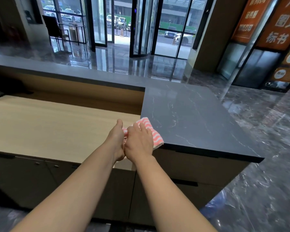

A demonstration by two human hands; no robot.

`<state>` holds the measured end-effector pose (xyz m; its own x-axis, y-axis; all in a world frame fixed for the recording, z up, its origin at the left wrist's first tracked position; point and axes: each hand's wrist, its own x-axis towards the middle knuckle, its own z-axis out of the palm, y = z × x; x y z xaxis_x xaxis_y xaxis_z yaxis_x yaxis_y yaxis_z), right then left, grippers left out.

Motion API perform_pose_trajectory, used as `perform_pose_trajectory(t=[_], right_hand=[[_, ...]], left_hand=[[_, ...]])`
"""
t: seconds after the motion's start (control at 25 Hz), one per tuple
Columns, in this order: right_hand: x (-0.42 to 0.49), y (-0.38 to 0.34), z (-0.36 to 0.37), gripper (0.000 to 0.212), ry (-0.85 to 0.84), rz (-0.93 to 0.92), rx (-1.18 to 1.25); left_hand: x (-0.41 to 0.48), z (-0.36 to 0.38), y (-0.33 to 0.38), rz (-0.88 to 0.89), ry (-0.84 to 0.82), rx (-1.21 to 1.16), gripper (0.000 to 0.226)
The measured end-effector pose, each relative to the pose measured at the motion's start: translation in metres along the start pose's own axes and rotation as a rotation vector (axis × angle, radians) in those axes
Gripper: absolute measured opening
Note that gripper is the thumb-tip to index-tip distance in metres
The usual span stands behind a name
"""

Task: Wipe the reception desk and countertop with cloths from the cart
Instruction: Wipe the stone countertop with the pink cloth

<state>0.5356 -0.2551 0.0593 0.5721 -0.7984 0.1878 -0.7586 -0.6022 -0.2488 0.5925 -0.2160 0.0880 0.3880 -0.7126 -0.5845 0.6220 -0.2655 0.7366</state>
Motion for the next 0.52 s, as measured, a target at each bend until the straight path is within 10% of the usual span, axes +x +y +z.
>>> perform_pose_trajectory(t=[0.52], right_hand=[[-0.001,0.101,-0.04,0.009,0.047,0.309,0.106]], left_hand=[[-0.006,0.003,-0.002,0.035,0.024,0.06,0.071]])
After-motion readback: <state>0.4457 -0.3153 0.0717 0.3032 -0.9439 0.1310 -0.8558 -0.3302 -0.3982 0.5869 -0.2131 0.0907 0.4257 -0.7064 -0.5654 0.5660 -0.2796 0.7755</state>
